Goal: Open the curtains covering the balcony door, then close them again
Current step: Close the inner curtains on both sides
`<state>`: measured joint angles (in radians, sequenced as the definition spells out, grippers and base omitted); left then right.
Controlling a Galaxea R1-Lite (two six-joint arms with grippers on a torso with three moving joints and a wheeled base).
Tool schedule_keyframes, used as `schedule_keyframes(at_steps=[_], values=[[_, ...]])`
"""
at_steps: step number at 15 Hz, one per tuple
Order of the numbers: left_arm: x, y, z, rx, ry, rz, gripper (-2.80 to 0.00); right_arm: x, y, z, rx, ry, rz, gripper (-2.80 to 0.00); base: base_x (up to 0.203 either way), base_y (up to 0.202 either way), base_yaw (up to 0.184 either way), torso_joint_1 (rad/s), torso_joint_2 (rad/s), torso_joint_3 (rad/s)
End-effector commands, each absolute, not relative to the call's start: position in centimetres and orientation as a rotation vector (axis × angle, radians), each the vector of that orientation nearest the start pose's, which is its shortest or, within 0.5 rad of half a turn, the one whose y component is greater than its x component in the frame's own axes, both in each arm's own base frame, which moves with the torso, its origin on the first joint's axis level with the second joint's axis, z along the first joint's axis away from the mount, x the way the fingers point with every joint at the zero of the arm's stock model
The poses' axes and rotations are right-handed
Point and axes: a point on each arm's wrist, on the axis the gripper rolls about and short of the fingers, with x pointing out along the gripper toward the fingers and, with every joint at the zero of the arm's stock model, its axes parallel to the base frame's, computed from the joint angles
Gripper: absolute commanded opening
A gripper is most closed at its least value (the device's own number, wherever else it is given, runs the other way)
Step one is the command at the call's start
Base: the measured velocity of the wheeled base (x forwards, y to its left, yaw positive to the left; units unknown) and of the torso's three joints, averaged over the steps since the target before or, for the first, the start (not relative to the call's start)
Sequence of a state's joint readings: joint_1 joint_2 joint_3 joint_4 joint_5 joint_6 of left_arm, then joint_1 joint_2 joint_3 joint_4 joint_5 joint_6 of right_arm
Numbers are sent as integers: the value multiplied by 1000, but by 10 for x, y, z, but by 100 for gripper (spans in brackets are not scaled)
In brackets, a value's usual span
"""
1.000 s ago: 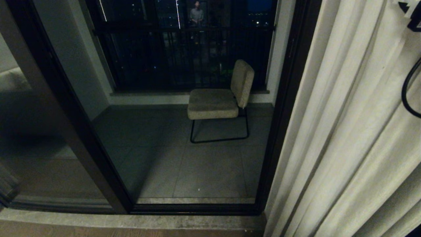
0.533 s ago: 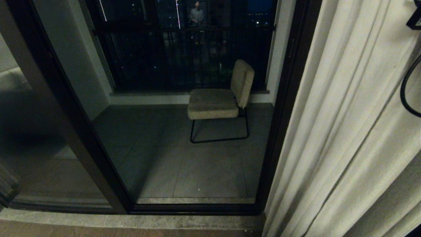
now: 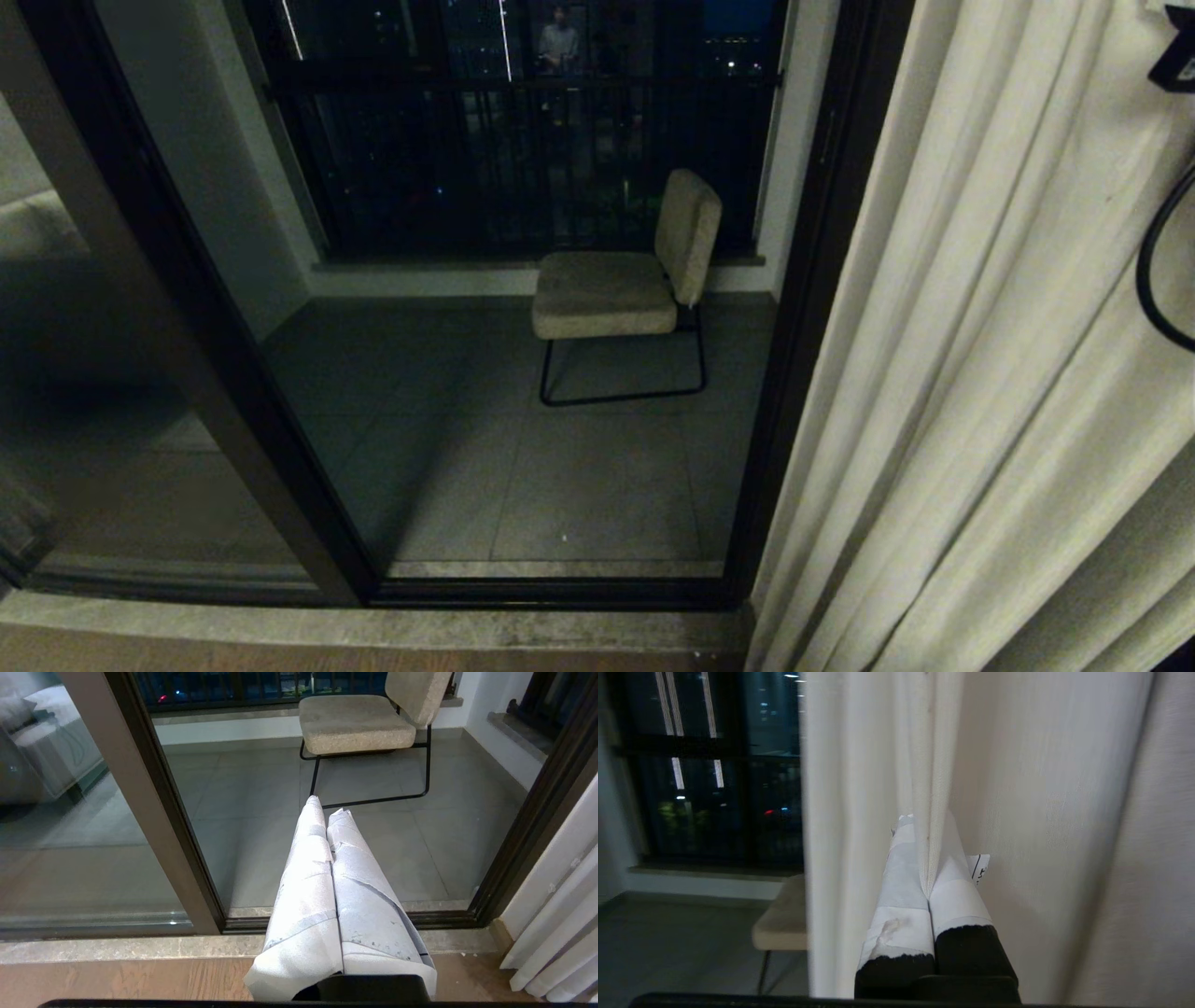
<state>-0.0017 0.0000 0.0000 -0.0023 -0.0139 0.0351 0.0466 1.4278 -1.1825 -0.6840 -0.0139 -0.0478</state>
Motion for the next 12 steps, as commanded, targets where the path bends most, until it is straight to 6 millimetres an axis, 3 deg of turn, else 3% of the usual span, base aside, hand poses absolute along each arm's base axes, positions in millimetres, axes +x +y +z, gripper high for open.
schedule_keyframes(at_steps=[1,6,12], values=[[-23,0,76,35,-3,-15,-280,228,12,371,-27,-447,28,-280,0,0,0,0,0,0],[-23,0,76,35,-3,-15,-280,217,11,361,0,-420,35,-280,0,0,0,0,0,0],[-23,0,76,35,-3,-15,-280,227,14,360,16,-414,46,-280,0,0,0,0,0,0]])
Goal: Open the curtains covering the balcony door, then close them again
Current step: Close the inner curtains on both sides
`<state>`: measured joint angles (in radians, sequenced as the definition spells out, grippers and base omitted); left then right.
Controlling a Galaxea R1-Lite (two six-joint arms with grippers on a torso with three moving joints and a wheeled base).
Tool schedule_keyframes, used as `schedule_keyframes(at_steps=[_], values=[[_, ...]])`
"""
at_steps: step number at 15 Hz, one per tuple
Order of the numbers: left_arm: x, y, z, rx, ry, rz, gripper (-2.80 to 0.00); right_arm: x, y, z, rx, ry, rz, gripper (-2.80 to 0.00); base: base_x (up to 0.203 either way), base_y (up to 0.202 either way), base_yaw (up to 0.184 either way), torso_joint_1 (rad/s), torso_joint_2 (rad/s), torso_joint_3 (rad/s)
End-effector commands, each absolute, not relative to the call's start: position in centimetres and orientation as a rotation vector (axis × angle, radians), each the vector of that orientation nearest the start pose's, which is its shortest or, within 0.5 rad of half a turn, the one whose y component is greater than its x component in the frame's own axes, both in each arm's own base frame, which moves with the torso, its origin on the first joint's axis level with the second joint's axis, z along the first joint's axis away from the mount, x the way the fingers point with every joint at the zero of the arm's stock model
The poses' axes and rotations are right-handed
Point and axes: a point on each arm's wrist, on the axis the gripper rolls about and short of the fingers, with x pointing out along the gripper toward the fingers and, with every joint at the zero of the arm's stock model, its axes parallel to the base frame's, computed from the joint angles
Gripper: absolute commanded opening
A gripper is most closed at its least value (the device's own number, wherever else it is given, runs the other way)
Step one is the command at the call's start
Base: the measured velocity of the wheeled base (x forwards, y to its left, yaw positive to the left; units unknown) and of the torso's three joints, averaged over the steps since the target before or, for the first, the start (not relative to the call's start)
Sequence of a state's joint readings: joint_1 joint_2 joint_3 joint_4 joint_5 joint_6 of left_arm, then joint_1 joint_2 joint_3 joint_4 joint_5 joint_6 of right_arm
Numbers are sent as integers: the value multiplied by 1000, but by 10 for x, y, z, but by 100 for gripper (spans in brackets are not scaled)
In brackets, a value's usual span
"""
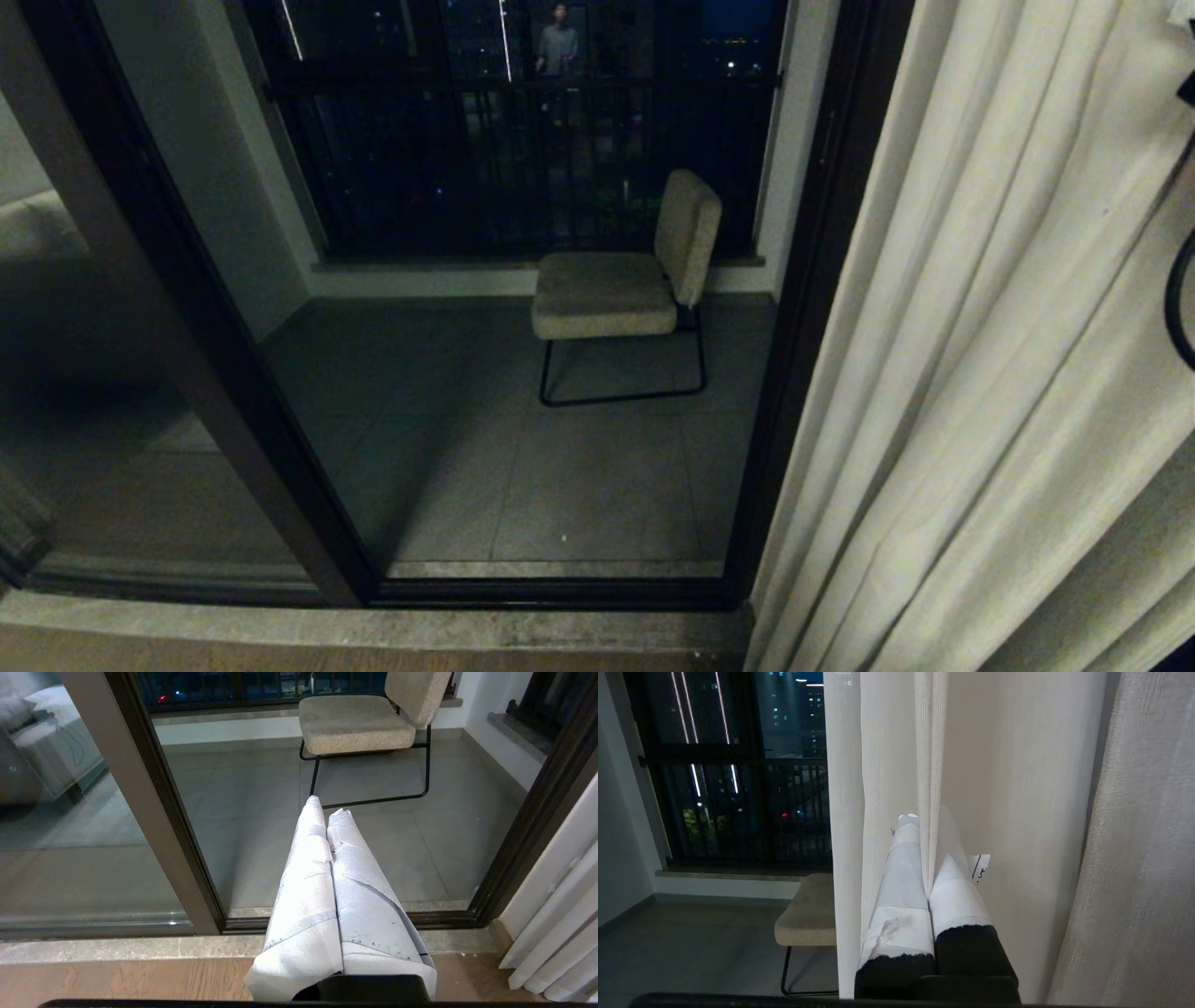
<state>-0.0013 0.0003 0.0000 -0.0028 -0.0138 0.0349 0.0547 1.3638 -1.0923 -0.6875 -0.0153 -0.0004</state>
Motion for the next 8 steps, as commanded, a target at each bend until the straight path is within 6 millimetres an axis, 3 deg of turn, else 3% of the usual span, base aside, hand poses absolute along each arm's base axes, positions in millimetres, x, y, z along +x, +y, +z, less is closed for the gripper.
schedule_keyframes(at_steps=[1,8], values=[[-23,0,76,34,-3,-15,-280,231,16,359,18,-419,57,-280,0,0,0,0,0,0],[-23,0,76,34,-3,-15,-280,243,20,365,28,-452,67,-280,0,0,0,0,0,0]])
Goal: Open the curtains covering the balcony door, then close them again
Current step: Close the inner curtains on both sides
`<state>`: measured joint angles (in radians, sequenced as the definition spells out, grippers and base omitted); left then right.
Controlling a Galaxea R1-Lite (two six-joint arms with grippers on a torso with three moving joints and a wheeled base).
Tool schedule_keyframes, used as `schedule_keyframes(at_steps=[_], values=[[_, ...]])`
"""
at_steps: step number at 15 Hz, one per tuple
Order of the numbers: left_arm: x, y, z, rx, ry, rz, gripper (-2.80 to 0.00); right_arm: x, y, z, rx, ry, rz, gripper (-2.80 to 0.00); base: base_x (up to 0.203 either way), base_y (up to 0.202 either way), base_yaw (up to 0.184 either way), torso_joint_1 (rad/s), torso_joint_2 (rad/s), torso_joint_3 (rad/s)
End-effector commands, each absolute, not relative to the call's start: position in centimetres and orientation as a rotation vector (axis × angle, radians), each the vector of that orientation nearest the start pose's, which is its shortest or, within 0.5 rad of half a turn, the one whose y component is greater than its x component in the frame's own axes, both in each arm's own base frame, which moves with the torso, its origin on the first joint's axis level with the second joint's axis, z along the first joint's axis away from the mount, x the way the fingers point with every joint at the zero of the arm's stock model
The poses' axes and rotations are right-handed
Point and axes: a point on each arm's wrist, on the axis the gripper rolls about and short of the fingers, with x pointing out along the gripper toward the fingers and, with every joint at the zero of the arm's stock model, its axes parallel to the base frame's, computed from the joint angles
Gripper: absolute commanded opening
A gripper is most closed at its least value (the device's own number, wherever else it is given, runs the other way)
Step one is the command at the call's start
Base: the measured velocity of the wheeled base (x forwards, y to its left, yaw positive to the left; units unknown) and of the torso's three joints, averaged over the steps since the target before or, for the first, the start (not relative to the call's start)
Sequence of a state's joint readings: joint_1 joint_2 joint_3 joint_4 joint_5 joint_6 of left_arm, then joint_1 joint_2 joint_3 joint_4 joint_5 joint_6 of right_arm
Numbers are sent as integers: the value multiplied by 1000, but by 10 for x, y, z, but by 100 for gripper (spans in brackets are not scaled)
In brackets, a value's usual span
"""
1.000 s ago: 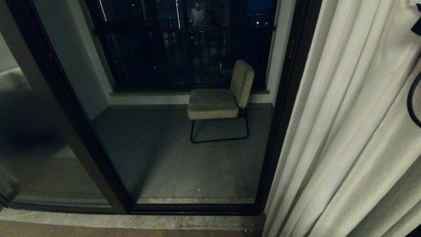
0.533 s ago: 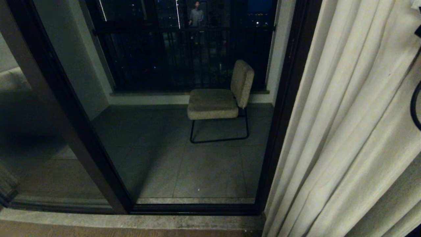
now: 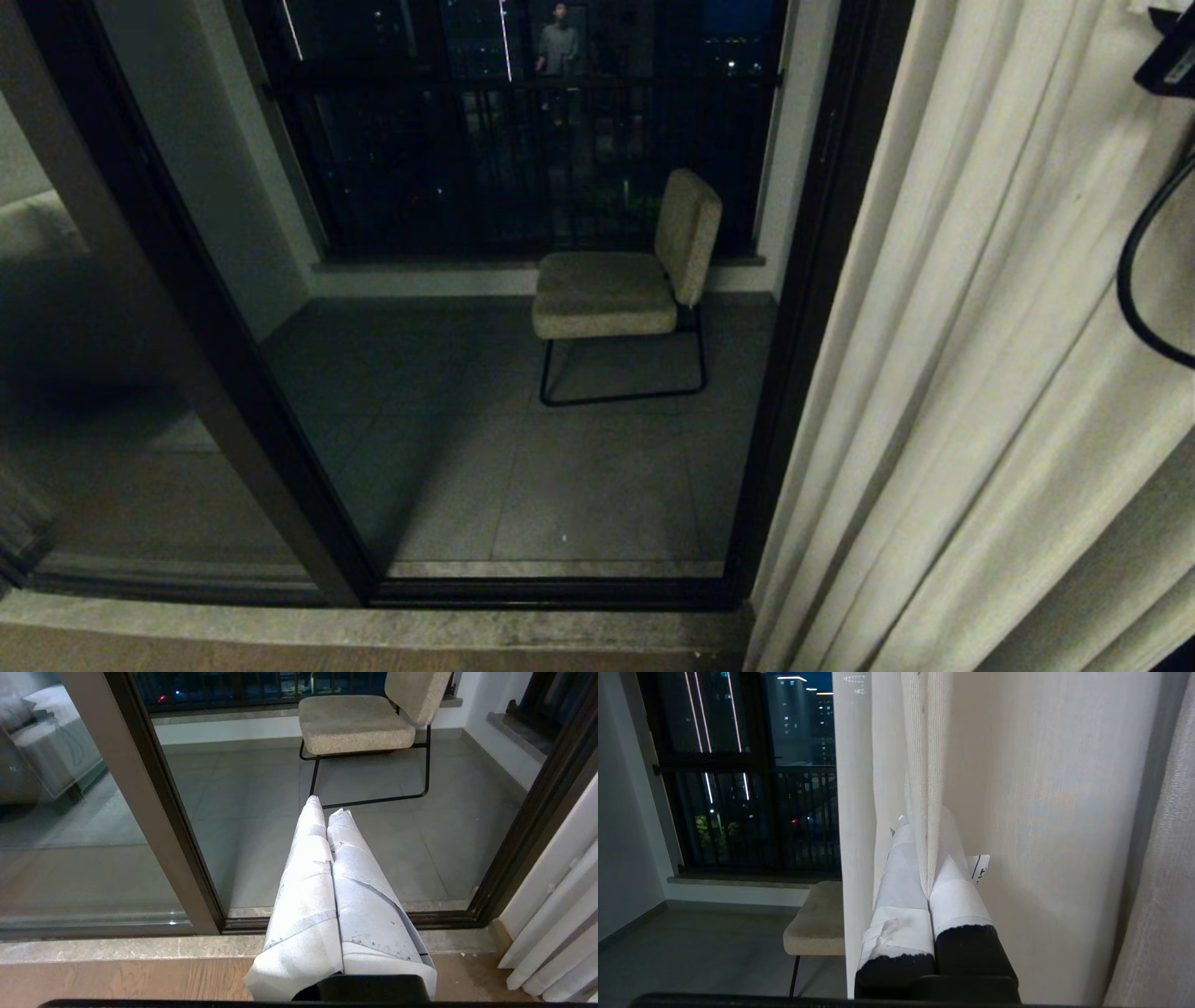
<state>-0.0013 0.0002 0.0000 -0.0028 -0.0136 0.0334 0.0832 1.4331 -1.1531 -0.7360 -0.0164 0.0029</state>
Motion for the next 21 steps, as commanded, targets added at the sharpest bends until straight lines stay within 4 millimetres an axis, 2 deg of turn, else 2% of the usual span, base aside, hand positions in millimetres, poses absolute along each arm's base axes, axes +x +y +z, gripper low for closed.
schedule_keyframes(at_steps=[1,4,8,11,21], values=[[-23,0,76,34,-3,-15,-280,246,20,364,37,-449,69,-280,0,0,0,0,0,0],[-23,0,76,34,-5,-15,-280,258,21,364,38,-448,70,-280,0,0,0,0,0,0],[-23,0,76,34,-5,-15,-280,271,24,374,41,-491,77,-280,0,0,0,0,0,0],[-23,0,76,34,-5,-15,-280,277,25,371,41,-481,77,-280,0,0,0,0,0,0],[-23,0,76,35,-3,-15,-280,277,24,374,41,-491,75,-280,0,8,0,0,0,0]])
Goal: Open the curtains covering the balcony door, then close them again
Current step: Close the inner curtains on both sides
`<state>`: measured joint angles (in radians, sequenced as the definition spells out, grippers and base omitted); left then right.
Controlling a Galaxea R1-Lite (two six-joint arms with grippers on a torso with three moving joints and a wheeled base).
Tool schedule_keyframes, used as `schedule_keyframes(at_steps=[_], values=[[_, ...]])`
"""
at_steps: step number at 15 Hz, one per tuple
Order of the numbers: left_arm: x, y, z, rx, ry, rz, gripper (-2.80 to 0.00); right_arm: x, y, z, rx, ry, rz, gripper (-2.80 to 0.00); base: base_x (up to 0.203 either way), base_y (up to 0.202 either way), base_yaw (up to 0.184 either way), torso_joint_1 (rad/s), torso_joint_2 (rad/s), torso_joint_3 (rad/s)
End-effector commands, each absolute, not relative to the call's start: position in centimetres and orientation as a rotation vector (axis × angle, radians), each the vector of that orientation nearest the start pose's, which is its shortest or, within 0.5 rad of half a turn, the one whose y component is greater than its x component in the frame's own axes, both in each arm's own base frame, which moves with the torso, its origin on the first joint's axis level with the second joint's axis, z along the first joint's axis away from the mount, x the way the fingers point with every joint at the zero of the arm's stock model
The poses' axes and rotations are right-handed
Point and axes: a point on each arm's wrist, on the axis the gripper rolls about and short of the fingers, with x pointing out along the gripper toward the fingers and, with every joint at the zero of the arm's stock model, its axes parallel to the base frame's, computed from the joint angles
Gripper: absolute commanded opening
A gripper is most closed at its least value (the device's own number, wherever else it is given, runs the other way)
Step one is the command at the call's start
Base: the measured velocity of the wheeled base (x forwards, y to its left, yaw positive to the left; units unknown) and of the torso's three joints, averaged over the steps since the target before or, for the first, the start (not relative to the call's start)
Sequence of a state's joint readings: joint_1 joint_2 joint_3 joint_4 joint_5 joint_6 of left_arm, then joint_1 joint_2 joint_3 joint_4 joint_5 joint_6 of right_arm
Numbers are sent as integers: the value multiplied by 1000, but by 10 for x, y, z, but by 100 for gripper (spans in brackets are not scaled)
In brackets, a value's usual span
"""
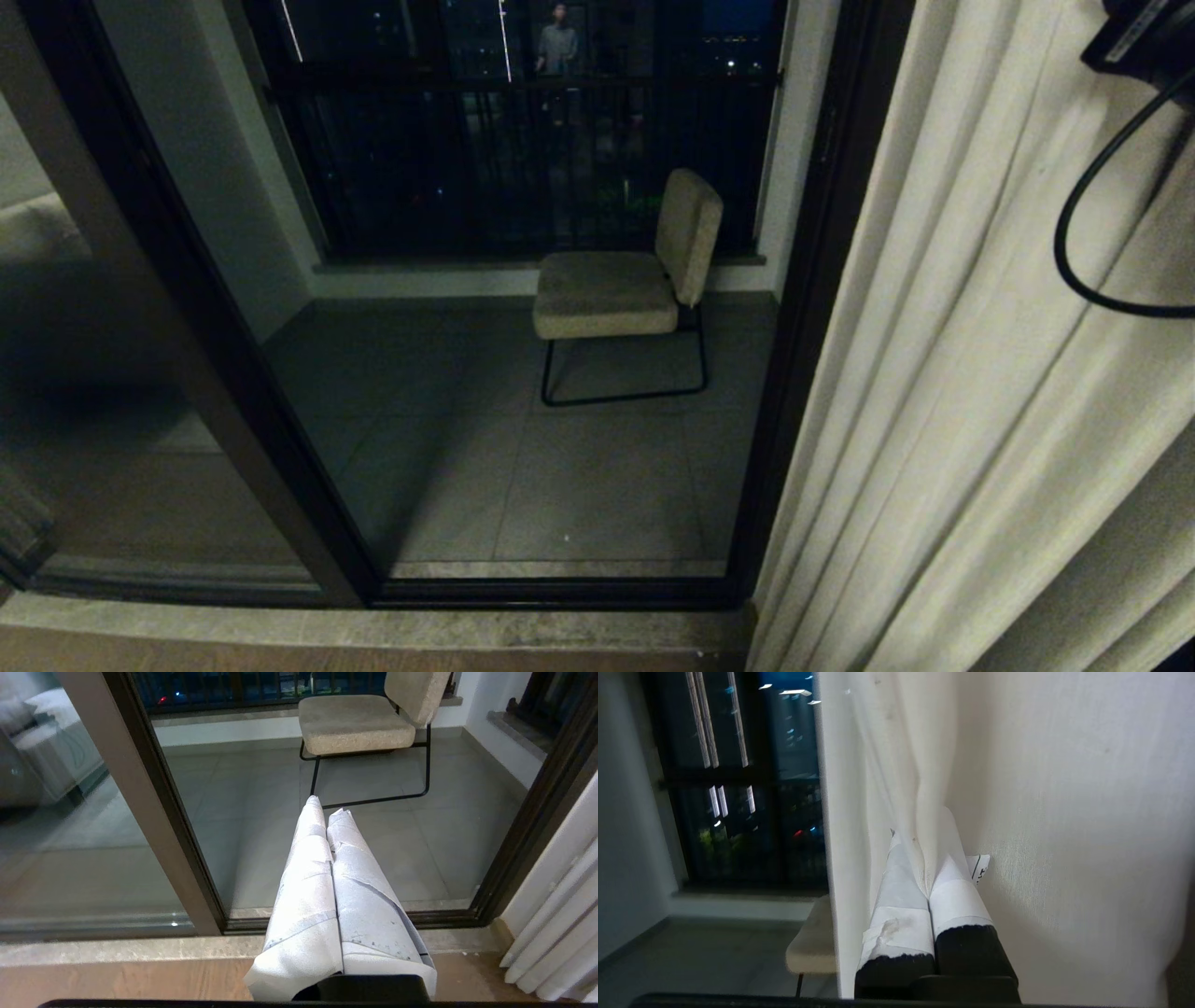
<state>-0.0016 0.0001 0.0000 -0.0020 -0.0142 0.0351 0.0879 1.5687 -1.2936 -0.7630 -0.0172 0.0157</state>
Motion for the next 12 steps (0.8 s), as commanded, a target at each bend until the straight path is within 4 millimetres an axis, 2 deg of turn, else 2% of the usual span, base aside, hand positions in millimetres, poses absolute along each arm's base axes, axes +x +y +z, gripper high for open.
schedule_keyframes(at_steps=[1,12], values=[[-23,0,76,35,-3,-15,-280,277,24,374,41,-491,74,-280,1,138,2,2,2,7],[-23,0,76,38,-3,-15,-280,288,29,370,44,-500,86,-280,0,189,-2,1,3,3]])
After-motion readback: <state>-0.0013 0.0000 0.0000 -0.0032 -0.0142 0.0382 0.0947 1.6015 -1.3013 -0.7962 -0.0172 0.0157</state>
